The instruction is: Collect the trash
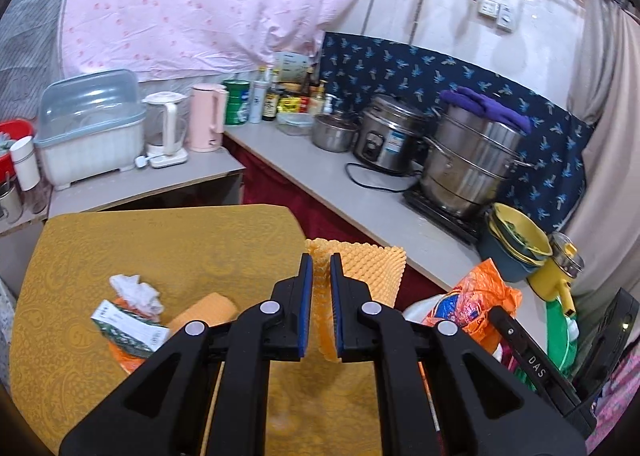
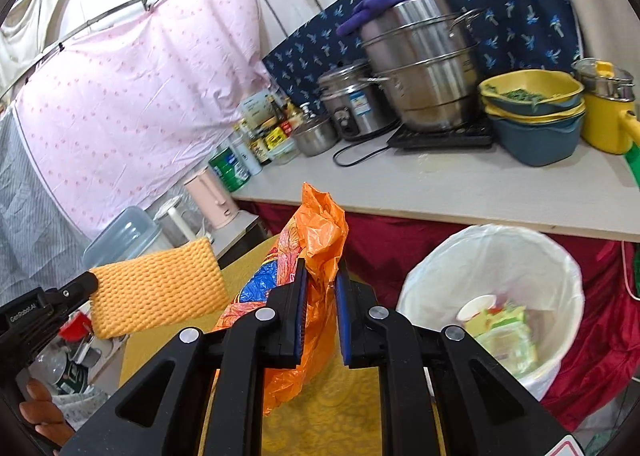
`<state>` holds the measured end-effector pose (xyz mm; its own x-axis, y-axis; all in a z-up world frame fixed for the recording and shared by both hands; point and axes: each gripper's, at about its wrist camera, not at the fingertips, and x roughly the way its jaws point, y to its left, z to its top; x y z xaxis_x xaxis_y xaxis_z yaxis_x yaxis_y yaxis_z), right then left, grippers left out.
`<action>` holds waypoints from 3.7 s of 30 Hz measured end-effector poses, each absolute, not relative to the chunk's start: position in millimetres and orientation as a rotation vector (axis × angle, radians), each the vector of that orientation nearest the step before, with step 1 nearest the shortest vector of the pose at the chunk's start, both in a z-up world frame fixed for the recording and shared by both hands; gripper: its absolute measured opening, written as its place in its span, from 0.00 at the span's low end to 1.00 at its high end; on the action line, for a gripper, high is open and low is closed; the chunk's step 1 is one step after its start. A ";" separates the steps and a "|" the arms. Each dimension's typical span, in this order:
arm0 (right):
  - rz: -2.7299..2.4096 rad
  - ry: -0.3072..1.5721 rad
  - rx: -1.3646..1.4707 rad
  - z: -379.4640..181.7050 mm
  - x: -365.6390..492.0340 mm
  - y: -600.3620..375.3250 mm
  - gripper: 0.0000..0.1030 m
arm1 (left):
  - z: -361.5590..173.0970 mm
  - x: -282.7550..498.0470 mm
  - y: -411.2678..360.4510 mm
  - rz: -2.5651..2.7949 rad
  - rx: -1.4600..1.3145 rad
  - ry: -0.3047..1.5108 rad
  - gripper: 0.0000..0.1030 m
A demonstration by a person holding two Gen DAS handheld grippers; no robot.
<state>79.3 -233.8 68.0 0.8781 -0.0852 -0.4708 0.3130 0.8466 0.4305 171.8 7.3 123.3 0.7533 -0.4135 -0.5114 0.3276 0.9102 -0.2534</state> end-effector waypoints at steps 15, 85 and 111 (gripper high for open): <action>-0.407 0.423 0.585 55.0 14.9 -334.8 0.12 | 100.3 145.7 -117.5 -0.600 -0.081 0.662 0.09; -0.385 0.922 0.424 -115.8 117.5 -304.3 0.34 | -63.4 169.7 -81.5 -0.394 0.034 0.946 0.69; -0.155 0.806 0.401 -68.7 84.3 -213.9 0.32 | -51.7 166.6 -30.1 -0.322 -0.023 0.911 0.69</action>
